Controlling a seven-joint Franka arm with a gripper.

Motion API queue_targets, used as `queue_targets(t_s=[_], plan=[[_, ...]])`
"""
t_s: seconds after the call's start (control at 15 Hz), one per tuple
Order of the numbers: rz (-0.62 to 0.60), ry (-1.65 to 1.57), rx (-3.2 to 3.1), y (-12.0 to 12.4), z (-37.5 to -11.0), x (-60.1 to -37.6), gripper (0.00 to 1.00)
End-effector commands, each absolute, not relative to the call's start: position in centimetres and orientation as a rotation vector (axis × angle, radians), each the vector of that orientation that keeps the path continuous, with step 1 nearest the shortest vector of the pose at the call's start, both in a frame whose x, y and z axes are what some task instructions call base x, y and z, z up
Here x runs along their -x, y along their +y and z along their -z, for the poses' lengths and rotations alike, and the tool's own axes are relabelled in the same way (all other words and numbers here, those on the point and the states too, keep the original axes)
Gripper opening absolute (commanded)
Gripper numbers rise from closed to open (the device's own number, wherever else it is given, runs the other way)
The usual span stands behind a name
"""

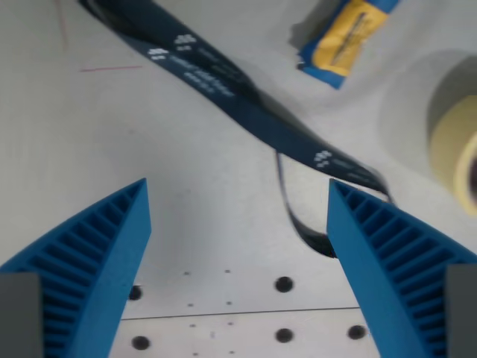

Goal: Move in base negative y

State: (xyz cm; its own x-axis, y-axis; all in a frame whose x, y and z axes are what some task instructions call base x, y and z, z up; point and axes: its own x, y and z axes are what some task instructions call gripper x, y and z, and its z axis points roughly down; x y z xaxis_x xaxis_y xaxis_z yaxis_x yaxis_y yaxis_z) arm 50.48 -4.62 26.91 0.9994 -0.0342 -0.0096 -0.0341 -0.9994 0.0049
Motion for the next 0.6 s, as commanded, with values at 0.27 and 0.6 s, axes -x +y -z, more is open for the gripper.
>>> queue_targets(t_s=[0.27, 0.6], plan=[[0.01, -0.031, -3.137, -7.5, -27.0, -51.0, 1.0], [0.01, -0.031, -3.137, -10.0, -27.0, -51.1, 1.0]])
